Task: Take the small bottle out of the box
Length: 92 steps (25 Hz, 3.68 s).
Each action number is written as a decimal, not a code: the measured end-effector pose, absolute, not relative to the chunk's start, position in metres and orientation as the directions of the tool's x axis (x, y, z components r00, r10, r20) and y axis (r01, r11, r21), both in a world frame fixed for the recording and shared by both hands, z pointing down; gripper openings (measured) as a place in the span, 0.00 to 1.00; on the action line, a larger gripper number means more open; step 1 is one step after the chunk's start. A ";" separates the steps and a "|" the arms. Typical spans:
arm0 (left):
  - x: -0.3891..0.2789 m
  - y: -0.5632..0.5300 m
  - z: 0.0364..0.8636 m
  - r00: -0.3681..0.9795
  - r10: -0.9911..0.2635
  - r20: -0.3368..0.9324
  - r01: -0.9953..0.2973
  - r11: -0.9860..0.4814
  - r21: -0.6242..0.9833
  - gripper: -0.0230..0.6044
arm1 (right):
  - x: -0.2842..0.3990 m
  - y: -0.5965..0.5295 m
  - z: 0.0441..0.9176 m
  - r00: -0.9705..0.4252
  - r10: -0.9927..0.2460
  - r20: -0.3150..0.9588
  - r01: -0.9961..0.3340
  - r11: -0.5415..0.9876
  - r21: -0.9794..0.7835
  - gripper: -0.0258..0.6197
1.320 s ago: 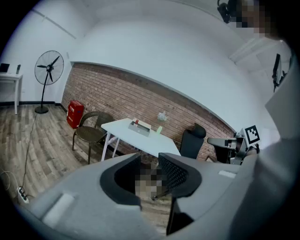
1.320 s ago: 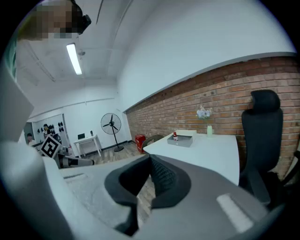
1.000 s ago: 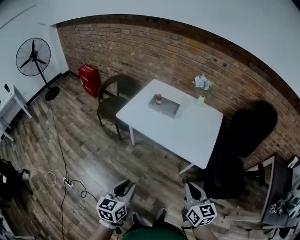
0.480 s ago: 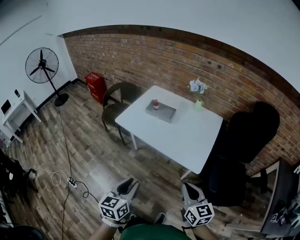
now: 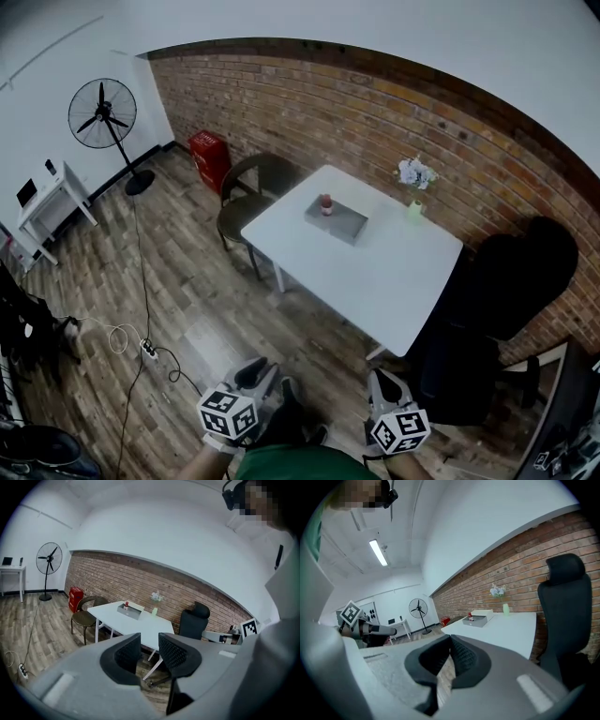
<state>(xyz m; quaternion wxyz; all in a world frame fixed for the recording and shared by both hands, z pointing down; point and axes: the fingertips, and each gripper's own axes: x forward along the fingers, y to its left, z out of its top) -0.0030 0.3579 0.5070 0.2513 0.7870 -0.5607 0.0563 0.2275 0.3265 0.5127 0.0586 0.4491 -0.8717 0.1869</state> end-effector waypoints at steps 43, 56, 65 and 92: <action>-0.152 0.010 0.466 0.297 -0.930 0.216 -0.955 -0.284 0.090 0.22 | 0.116 -0.010 0.483 -0.467 -0.855 0.225 -0.884 0.446 -0.140 0.04; -0.108 -0.116 0.482 0.285 -0.925 0.251 -0.958 -0.278 0.065 0.23 | 0.156 -0.117 0.496 -0.477 -0.845 0.242 -0.878 0.443 -0.184 0.04; -0.081 -0.173 0.499 0.308 -0.909 0.282 -0.947 -0.321 -0.001 0.23 | 0.177 -0.140 0.512 -0.473 -0.845 0.251 -0.877 0.423 -0.228 0.04; -0.025 -0.323 0.652 0.542 -0.574 0.613 -0.735 -0.678 0.015 0.38 | 0.190 -0.128 0.515 -0.055 -0.933 0.356 -0.984 -0.010 -0.177 0.04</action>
